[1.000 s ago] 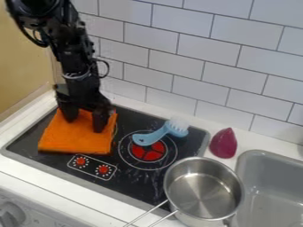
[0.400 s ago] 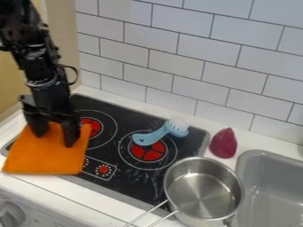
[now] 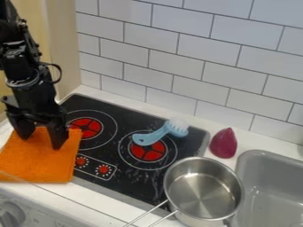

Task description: Grab the orange towel that is on the left burner and place on the lower left side of the stove

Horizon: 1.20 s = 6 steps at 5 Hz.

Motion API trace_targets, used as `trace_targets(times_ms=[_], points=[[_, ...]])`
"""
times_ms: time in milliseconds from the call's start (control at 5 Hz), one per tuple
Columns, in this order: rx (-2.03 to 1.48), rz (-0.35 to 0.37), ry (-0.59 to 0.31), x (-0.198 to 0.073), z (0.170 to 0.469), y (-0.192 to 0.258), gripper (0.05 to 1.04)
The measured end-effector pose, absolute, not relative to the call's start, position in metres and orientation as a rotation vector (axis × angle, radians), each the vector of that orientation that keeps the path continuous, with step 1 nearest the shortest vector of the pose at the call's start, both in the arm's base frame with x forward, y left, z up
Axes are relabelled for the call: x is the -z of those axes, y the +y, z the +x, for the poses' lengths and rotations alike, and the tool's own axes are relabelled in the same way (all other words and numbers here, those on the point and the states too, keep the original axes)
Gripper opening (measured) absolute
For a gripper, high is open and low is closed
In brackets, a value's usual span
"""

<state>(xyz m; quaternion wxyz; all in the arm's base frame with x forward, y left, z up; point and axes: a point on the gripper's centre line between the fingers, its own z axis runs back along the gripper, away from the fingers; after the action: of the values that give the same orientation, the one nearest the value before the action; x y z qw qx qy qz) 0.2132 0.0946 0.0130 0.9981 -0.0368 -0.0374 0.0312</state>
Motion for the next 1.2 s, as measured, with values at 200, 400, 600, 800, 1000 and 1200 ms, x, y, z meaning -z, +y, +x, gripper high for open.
trace_targets(times_ms=[200, 400, 600, 800, 1000, 1200], points=[[-0.062, -0.067, -0.067, -0.013, 0.210, 0.095, 0.999], [-0.071, -0.059, -0.054, -0.012, 0.207, 0.095, 0.999], [-0.065, -0.042, -0.058, -0.014, 0.208, 0.094, 0.999], [-0.070, -0.033, -0.079, -0.019, 0.208, 0.094, 0.999], [-0.088, -0.005, -0.128, -0.032, 0.210, 0.096, 0.999], [-0.105, 0.022, -0.146, -0.041, 0.211, 0.097, 0.999]])
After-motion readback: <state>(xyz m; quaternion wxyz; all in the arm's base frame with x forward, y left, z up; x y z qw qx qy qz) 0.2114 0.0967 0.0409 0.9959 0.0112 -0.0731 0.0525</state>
